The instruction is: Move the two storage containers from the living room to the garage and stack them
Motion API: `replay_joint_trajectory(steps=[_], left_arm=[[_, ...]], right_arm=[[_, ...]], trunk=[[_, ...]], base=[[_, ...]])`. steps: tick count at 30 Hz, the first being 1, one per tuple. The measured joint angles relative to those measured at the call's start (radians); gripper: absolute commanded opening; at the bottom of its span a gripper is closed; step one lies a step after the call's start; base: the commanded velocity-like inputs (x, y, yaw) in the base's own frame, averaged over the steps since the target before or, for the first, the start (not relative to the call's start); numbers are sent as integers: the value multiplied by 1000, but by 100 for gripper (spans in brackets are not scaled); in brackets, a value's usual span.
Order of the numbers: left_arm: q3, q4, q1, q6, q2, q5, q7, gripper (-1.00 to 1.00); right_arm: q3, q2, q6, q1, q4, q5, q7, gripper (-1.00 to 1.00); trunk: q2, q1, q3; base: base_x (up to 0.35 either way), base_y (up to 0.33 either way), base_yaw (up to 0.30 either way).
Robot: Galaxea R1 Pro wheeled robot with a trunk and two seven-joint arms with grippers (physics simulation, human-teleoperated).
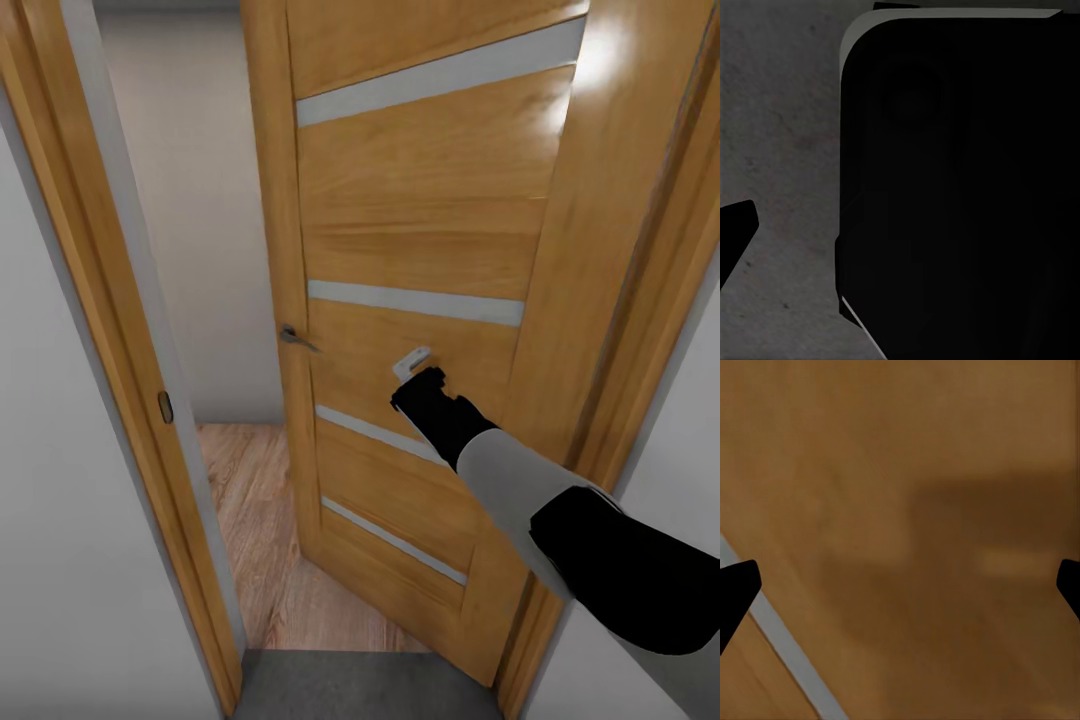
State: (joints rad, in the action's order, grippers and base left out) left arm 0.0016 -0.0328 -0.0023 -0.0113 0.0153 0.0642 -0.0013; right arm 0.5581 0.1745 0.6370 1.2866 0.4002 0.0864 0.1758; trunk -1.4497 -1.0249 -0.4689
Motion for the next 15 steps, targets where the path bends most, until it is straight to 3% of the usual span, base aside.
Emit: replay_joint_trajectory(steps=[7, 8, 11, 14, 15], left_arm=[[0, 0, 1, 0, 0, 0, 0, 100], [0, 0, 1, 0, 0, 0, 0, 100], [0, -1, 0, 0, 0, 0, 0, 100], [0, -1, 1, 0, 0, 0, 0, 100], [0, 0, 1, 0, 0, 0, 0, 100]], right_arm=[[-7, 0, 7, 1, 12, 5, 3, 100], [-5, 0, 12, 1, 23, 23, 4, 100], [-7, 0, 22, 1, 94, 20, -4, 100], [-9, 0, 62, 0, 175, -34, -13, 100], [-10, 0, 88, -1, 214, -91, -25, 100]], trunk=[[0, 0, 0], [0, 0, 0], [0, 0, 0], [0, 0, 0], [0, 0, 0]], base=[[0, 0, 0], [0, 0, 0], [0, 0, 0], [0, 0, 0], [0, 0, 0]])
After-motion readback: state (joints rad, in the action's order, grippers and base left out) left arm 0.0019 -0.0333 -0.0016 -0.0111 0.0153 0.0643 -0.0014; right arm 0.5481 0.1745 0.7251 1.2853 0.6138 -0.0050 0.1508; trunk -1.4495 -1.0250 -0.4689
